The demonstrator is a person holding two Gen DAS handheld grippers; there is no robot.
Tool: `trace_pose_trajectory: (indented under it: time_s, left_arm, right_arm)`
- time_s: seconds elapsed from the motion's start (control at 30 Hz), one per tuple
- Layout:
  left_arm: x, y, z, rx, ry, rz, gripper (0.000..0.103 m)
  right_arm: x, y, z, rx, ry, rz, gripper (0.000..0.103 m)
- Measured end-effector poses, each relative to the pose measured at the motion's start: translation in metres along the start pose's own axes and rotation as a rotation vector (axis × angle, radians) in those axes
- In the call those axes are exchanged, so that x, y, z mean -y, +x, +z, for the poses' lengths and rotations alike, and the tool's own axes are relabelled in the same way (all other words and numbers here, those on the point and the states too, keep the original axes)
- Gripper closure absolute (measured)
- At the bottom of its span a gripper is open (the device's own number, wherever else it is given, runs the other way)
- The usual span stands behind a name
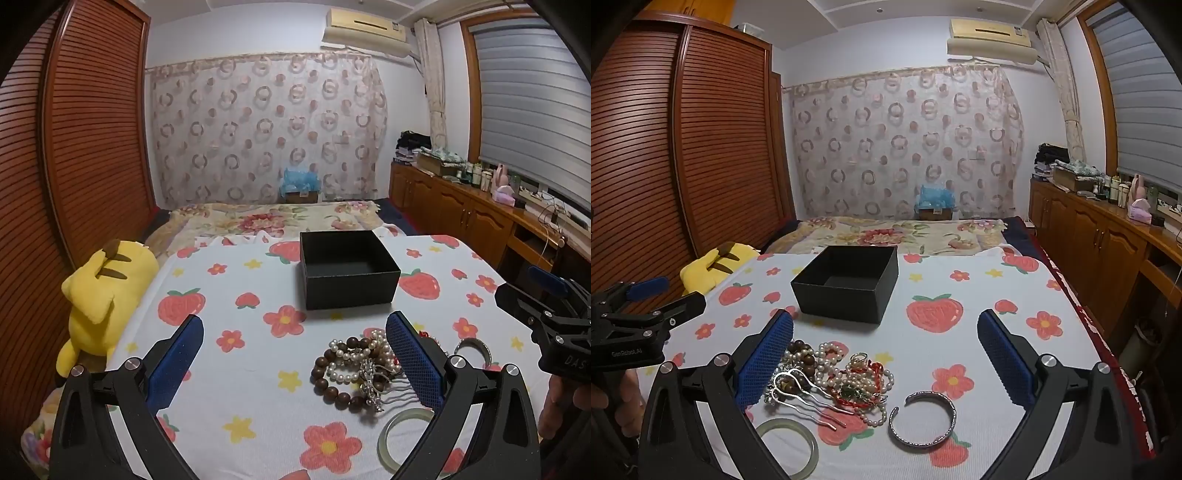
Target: Organize jewelry
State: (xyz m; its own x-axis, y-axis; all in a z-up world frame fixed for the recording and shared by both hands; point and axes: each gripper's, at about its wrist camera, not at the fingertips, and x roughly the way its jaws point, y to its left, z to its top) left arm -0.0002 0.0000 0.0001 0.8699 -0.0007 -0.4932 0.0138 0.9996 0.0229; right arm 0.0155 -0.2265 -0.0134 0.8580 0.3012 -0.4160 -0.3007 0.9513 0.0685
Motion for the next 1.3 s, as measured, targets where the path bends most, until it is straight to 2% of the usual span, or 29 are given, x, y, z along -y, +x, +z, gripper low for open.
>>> trace_pose_trajectory:
  time_s: [1.3]
  left_arm:
    - [0.0024, -0.0081, 0.0084, 0.014, -0.001, -0.002, 0.007]
  right_arm:
    - [0.0007, -0.002, 0.0013, 0.006, 0.004, -0.001, 0.002]
